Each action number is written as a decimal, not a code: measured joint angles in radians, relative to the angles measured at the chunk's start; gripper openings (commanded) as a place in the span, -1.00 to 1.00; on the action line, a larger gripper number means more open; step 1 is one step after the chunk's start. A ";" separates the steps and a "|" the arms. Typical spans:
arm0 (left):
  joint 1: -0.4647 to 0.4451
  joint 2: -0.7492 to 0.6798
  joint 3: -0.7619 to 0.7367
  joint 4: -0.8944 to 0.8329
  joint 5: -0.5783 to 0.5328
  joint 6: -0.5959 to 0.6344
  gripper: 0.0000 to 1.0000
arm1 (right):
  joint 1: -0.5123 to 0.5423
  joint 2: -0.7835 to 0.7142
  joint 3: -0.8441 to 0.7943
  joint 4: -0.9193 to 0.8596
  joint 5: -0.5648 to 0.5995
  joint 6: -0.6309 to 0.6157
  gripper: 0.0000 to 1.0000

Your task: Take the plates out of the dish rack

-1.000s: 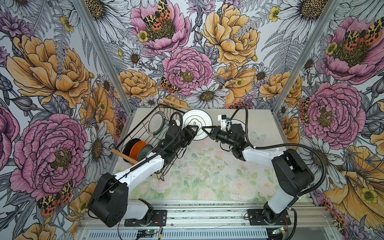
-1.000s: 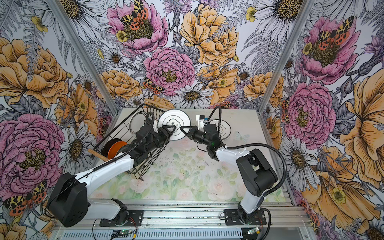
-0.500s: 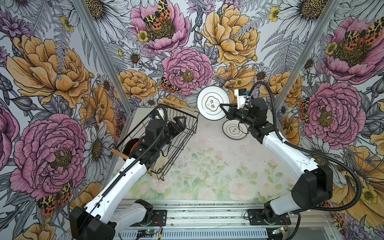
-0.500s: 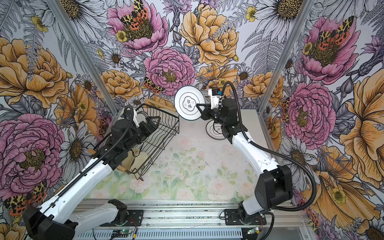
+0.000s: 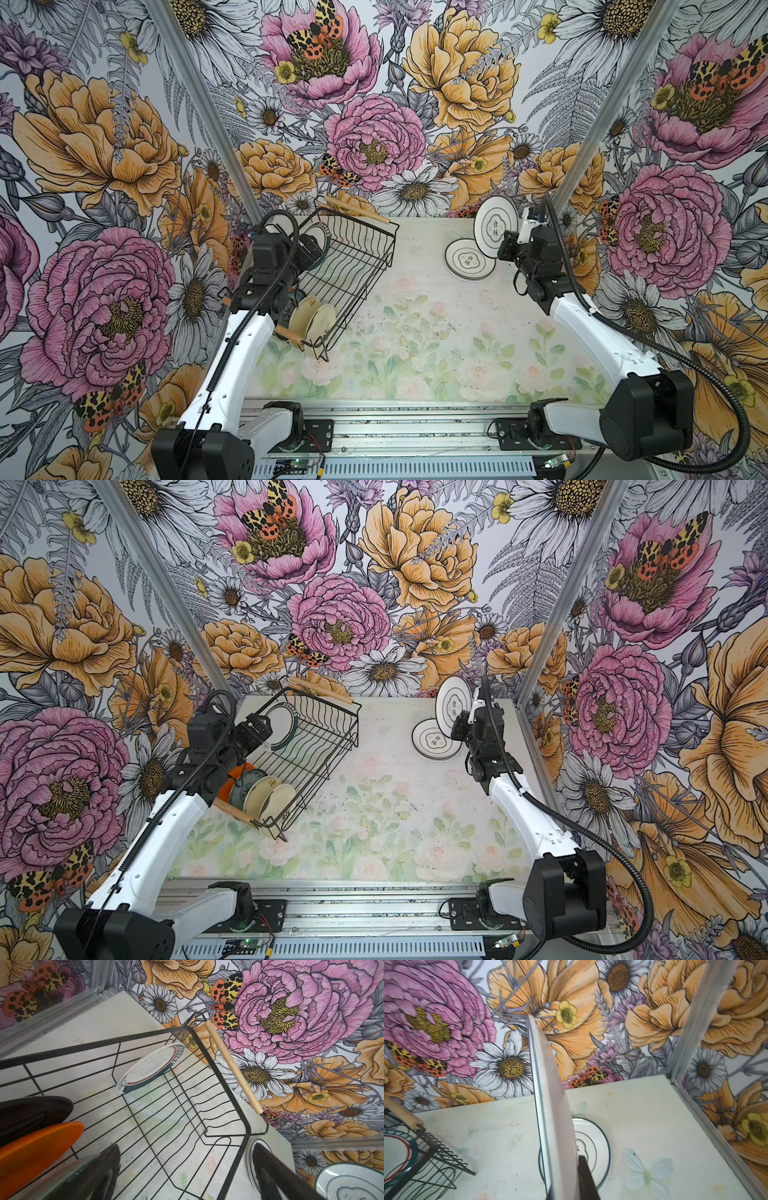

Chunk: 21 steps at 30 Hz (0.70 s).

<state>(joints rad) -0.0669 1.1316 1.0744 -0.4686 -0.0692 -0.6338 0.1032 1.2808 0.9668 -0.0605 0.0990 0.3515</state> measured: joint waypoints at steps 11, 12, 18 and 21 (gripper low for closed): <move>0.011 0.196 0.134 -0.082 -0.100 0.190 0.98 | -0.080 0.106 -0.082 -0.013 -0.134 0.362 -1.00; 0.011 0.208 0.137 -0.087 -0.107 0.196 0.98 | -0.085 0.131 -0.082 -0.002 -0.155 0.386 -1.00; 0.016 0.215 0.139 -0.104 -0.171 0.217 0.98 | -0.118 0.281 -0.082 0.093 -0.267 0.507 -1.00; 0.039 0.196 0.138 -0.103 -0.173 0.215 0.98 | -0.127 0.338 -0.080 0.127 -0.302 0.550 -1.00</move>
<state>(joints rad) -0.0284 1.3277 1.2129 -0.5720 -0.2424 -0.4187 -0.0242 1.6184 0.8864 0.0669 -0.2031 0.9020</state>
